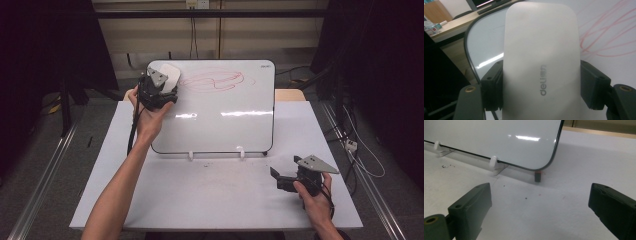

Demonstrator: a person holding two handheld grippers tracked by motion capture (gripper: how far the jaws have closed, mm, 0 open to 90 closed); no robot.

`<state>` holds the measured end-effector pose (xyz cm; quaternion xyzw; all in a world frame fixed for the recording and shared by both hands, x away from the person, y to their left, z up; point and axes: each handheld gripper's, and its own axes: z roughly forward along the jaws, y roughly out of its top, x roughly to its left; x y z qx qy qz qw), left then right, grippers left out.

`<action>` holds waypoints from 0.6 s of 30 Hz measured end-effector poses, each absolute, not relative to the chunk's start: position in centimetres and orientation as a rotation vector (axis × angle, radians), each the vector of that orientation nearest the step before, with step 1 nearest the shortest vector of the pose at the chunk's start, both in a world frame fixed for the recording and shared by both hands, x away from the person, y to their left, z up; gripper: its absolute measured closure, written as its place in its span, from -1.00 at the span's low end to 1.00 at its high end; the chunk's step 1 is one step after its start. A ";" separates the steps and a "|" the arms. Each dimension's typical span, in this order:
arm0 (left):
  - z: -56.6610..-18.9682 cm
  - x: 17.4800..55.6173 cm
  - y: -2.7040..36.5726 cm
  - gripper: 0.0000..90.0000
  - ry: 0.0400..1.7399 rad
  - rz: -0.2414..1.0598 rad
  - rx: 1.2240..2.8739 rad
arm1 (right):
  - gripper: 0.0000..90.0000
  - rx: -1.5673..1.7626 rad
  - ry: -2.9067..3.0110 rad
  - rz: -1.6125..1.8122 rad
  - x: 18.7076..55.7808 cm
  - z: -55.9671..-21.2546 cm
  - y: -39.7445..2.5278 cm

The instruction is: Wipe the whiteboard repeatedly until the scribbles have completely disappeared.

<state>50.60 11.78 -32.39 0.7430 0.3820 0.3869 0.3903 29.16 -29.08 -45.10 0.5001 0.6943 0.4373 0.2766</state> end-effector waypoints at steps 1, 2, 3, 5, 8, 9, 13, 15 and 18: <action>-32.6 50.5 11.6 -0.31 0.965 0.983 1.892 | -0.89 1.344 1.867 1.174 29.2 -45.1 -29.0; -32.8 50.4 11.5 -0.31 0.958 0.989 1.896 | -0.89 1.339 1.874 1.173 29.2 -45.1 -28.9; -32.9 50.3 11.3 -0.31 0.955 0.988 1.900 | -0.89 1.339 1.874 1.173 29.2 -45.1 -28.9; -33.2 50.0 11.1 -0.31 0.949 0.986 1.910 | -0.89 1.336 1.872 1.173 29.1 -45.1 -28.9; -33.6 49.5 10.8 -0.31 0.935 0.985 1.923 | -0.89 1.339 1.869 1.172 29.1 -45.1 -28.9; -33.8 49.4 10.6 -0.31 0.926 0.984 1.928 | -0.89 1.340 1.869 1.173 29.1 -45.1 -28.9; -34.7 48.6 10.1 -0.31 0.899 0.982 1.949 | -0.89 1.337 1.870 1.171 29.1 -45.1 -28.9; -34.9 48.3 9.9 -0.31 0.886 0.989 1.955 | -0.89 1.335 1.874 1.172 29.1 -45.1 -28.8; -34.7 48.3 10.1 -0.31 0.882 0.973 1.964 | -0.89 1.335 1.874 1.172 29.1 -45.1 -28.8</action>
